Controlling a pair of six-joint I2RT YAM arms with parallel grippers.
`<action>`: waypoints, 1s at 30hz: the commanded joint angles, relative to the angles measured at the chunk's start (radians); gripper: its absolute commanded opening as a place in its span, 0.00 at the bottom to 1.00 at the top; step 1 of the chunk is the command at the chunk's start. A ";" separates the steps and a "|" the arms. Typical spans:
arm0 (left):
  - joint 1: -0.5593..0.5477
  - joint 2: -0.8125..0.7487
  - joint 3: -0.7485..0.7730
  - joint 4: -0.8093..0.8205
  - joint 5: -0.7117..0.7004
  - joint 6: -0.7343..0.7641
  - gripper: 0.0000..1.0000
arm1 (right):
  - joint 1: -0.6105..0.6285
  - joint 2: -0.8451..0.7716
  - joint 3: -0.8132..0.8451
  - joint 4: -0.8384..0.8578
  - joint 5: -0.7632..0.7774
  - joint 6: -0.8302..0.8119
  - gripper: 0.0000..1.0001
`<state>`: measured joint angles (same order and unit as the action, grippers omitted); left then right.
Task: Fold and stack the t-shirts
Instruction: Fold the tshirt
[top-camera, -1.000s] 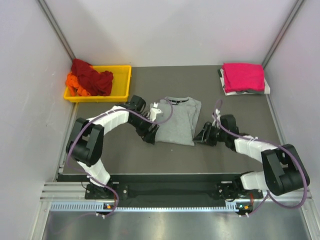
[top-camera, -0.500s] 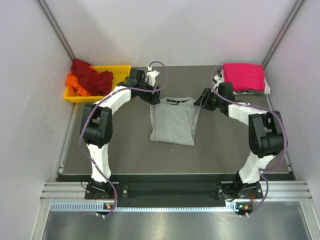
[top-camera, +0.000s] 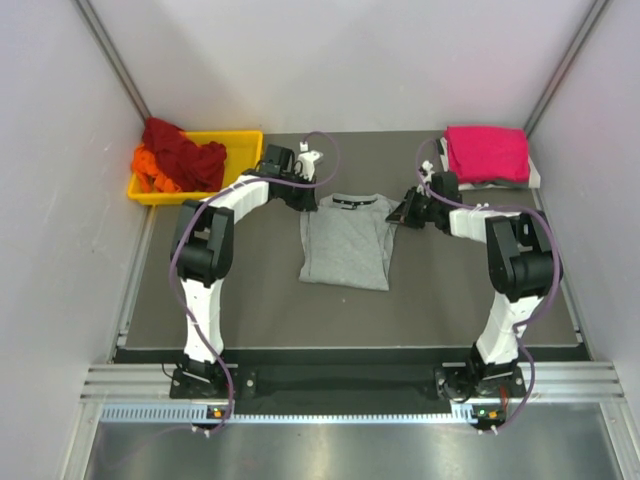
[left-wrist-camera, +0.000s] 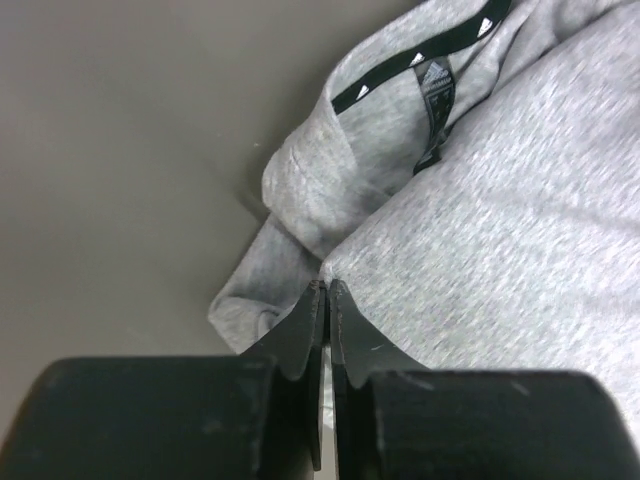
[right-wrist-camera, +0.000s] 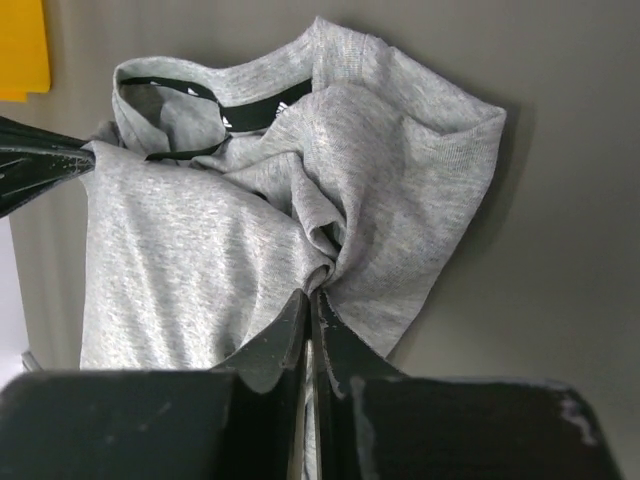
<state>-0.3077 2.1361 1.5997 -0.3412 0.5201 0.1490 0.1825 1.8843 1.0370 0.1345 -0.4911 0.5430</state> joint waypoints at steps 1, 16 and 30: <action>-0.001 -0.050 -0.004 0.054 0.043 0.001 0.00 | 0.008 -0.017 0.018 0.060 -0.001 0.000 0.00; -0.001 -0.104 0.028 0.050 0.004 0.029 0.00 | 0.008 -0.093 0.086 -0.110 0.043 -0.083 0.36; -0.001 -0.085 -0.004 0.054 0.032 0.026 0.00 | 0.041 -0.133 -0.117 0.043 -0.043 0.060 0.32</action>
<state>-0.3084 2.0697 1.5963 -0.3290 0.5282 0.1638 0.2142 1.7924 0.9291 0.0914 -0.4877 0.5636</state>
